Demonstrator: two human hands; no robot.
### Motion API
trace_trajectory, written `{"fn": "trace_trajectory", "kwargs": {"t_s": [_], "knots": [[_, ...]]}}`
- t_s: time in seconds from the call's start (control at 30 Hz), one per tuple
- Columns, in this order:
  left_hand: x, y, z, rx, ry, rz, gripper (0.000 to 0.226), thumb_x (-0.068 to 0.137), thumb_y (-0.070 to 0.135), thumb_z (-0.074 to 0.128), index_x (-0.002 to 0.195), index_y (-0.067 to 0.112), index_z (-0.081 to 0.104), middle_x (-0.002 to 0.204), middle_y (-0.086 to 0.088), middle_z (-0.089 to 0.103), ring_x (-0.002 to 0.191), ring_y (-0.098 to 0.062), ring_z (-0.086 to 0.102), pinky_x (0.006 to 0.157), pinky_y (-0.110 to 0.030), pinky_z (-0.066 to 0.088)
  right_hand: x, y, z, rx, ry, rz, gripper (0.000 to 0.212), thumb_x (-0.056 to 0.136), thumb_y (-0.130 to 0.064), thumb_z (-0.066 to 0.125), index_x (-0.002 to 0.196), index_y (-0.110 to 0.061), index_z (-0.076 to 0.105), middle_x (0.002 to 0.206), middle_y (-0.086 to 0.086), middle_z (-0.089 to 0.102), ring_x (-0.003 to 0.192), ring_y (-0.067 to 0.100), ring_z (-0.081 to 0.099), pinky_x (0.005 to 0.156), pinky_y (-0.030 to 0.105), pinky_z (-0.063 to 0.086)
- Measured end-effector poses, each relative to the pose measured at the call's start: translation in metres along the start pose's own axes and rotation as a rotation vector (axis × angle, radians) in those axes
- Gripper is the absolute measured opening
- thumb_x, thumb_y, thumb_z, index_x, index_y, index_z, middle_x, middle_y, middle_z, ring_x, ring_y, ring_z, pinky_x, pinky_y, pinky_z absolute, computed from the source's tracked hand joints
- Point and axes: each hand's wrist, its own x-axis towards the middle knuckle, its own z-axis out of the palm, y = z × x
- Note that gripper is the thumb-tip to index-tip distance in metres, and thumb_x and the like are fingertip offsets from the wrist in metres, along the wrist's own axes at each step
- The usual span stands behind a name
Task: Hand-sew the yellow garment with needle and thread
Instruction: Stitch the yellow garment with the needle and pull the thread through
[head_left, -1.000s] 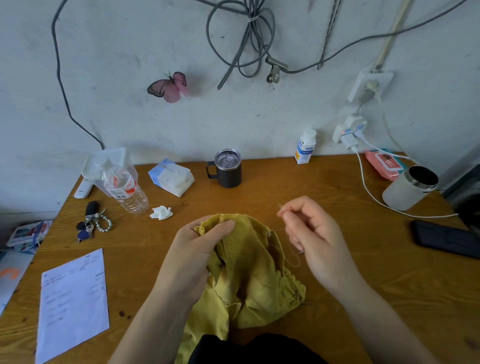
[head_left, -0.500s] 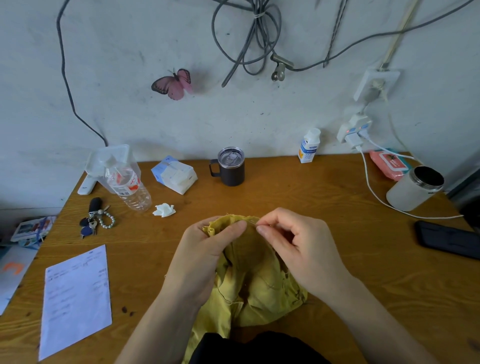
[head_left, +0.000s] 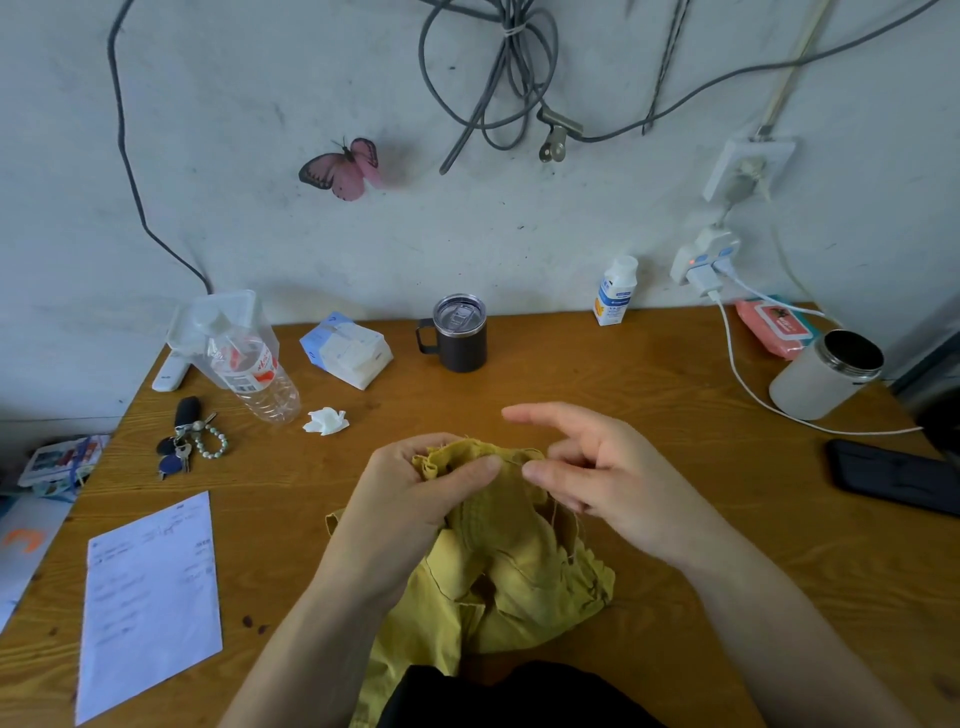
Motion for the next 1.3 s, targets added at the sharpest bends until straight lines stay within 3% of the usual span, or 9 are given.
{"fn": "trace_trajectory", "kwargs": {"t_s": [0.07,0.13,0.23,0.37,0.57,0.83,1.0,1.13,1.3], "knots": [[-0.001,0.001,-0.001,0.035,-0.03,0.006,0.012,0.072,0.024,0.071,0.074,0.013,0.076,0.078,-0.009,0.075,0.073,-0.02,0.072,0.065,-0.023,0.055,0.001,0.001,-0.006,0.104,-0.111,0.06,0.035,0.092,-0.015,0.055,0.125,-0.028,0.054,0.048,-0.008,0.044,0.047,0.002,0.039,0.051,0.01,0.035],[-0.001,0.002,-0.001,0.061,-0.041,0.006,0.013,0.073,0.023,0.07,0.076,0.011,0.076,0.078,-0.009,0.075,0.073,-0.019,0.072,0.064,-0.021,0.054,0.0,-0.001,-0.008,0.136,-0.147,0.078,0.021,0.092,-0.014,0.054,0.11,-0.02,0.063,0.048,-0.01,0.044,0.045,0.002,0.037,0.049,0.009,0.034],[-0.002,0.002,0.001,0.084,-0.016,0.015,0.01,0.08,0.015,0.069,0.078,0.01,0.076,0.078,-0.008,0.076,0.073,-0.019,0.072,0.063,-0.019,0.054,-0.001,-0.002,-0.006,0.103,-0.079,0.072,0.011,0.092,-0.014,0.055,0.088,-0.013,0.065,0.047,-0.01,0.045,0.044,0.001,0.037,0.048,0.009,0.033],[-0.002,0.002,0.008,0.098,0.104,0.052,0.011,0.082,0.009,0.068,0.077,0.013,0.077,0.073,-0.002,0.076,0.066,-0.009,0.071,0.056,-0.012,0.051,-0.004,-0.005,-0.001,-0.033,0.04,0.039,0.014,0.091,-0.017,0.056,0.08,-0.022,0.063,0.046,-0.011,0.05,0.045,0.001,0.043,0.05,0.012,0.035],[-0.002,-0.006,0.016,0.247,0.235,0.153,0.016,0.08,0.014,0.072,0.069,0.024,0.076,0.068,0.008,0.073,0.065,-0.002,0.067,0.055,-0.01,0.048,-0.009,-0.011,0.01,-0.376,0.251,-0.032,0.008,0.089,-0.024,0.059,0.083,-0.024,0.063,0.056,-0.001,0.061,0.05,0.011,0.051,0.051,0.015,0.038],[-0.004,-0.013,0.027,0.424,0.282,0.25,0.019,0.081,0.016,0.073,0.072,0.033,0.074,0.071,0.019,0.071,0.068,0.001,0.066,0.056,-0.01,0.049,-0.009,-0.011,0.024,-0.571,0.343,-0.083,0.008,0.091,-0.023,0.058,0.087,-0.02,0.064,0.058,-0.013,0.054,0.047,0.002,0.047,0.048,0.012,0.033],[-0.001,-0.009,0.02,0.266,0.214,0.145,0.017,0.082,0.012,0.071,0.073,0.025,0.078,0.072,0.007,0.074,0.068,-0.006,0.068,0.059,-0.015,0.052,-0.01,-0.012,0.017,-0.373,0.275,-0.045,0.012,0.09,-0.023,0.057,0.098,-0.021,0.066,0.07,-0.015,0.065,0.065,-0.002,0.059,0.06,0.014,0.046],[-0.001,-0.004,0.016,0.18,0.133,0.059,0.013,0.083,0.015,0.069,0.074,0.02,0.077,0.071,0.001,0.075,0.066,-0.01,0.07,0.057,-0.016,0.052,-0.01,-0.01,0.008,-0.196,0.176,0.013,0.01,0.09,-0.019,0.058,0.087,-0.022,0.067,0.051,-0.021,0.057,0.052,-0.006,0.054,0.054,0.009,0.039],[0.0,-0.003,0.013,0.077,0.057,0.001,0.009,0.082,0.014,0.069,0.076,0.01,0.076,0.075,-0.009,0.075,0.069,-0.019,0.072,0.06,-0.02,0.054,-0.009,-0.008,-0.001,0.04,0.074,0.092,0.011,0.09,-0.014,0.058,0.084,-0.014,0.068,0.046,-0.007,0.049,0.042,0.001,0.041,0.046,0.009,0.033]]}}
